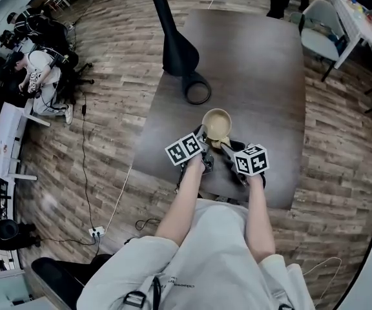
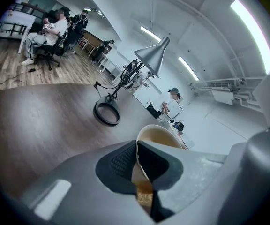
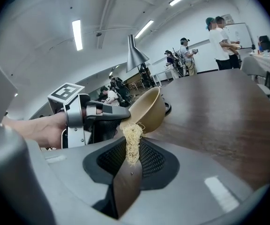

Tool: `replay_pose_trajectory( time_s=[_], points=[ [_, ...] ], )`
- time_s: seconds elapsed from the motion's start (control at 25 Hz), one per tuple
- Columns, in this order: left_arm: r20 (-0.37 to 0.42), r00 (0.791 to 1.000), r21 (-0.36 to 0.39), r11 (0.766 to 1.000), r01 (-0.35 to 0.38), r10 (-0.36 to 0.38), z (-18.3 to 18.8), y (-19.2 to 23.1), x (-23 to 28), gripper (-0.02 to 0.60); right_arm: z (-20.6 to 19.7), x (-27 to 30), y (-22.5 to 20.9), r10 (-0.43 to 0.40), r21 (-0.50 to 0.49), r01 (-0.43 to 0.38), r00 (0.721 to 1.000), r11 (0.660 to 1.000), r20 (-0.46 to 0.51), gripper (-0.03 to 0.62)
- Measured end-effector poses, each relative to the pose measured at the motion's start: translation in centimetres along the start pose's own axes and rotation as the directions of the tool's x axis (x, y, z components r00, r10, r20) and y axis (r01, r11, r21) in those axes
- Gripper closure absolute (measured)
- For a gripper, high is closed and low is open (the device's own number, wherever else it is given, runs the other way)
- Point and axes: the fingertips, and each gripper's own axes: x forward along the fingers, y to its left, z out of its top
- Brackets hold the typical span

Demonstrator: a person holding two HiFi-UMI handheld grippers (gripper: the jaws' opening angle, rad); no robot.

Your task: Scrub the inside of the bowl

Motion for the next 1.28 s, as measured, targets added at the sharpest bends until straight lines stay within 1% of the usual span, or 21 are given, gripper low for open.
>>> replay_pose_trajectory(
  time_s=[0.2,0.48,0.6,0.76,0.84,0.96,1.12,1.2,1.28],
  points=[
    [-0.027,0.998,-0.025,0.998,0.05,-0.05,-0.7,-0.8,0.2,0.571,-0.8,0.3,-0.3,-0.01,0.012,0.01,1.0,1.0,-0.013,0.488],
    [-0.056,0.994,-0.011,0.996,0.093,-0.094,-1.0,-2.2,0.7,0.571,-1.1,0.9,-0.9,-0.04,-0.001,0.04,0.998,0.999,-0.041,0.488],
    [-0.078,0.99,0.0,0.993,0.115,-0.114,-1.7,-2.7,0.8,0.571,-1.9,1.0,-1.4,-0.075,0.003,0.075,0.996,0.997,-0.049,0.488],
    [-0.115,0.98,0.012,0.987,0.163,-0.161,-2.7,-4.0,0.6,0.571,-2.6,0.6,-2.8,-0.155,0.02,0.155,0.987,0.988,-0.038,0.488],
    [-0.127,0.975,0.017,0.983,0.185,-0.182,-3.0,-4.8,0.4,0.571,-2.6,-0.1,-4.0,-0.209,0.045,0.21,0.978,0.977,-0.023,0.487],
    [-0.15,0.97,0.049,0.979,0.199,-0.19,-3.0,-5.6,0.6,0.571,-2.0,-2.1,-6.7,-0.307,0.098,0.304,0.952,0.948,0.014,0.487],
    [-0.201,0.968,0.083,0.982,0.171,-0.152,-4.1,-4.3,1.4,0.571,-2.2,-4.9,-8.8,-0.398,0.167,0.385,0.916,0.908,0.048,0.487],
    [-0.239,0.963,0.102,0.983,0.15,-0.122,-5.1,-3.3,2.0,0.57,-2.8,-6.2,-9.1,-0.43,0.179,0.415,0.902,0.892,0.052,0.487],
    [-0.282,0.956,0.137,0.982,0.126,-0.084,-6.2,-2.2,2.8,0.571,-3.2,-7.3,-9.1,-0.456,0.178,0.44,0.889,0.88,0.054,0.487]
  ],
)
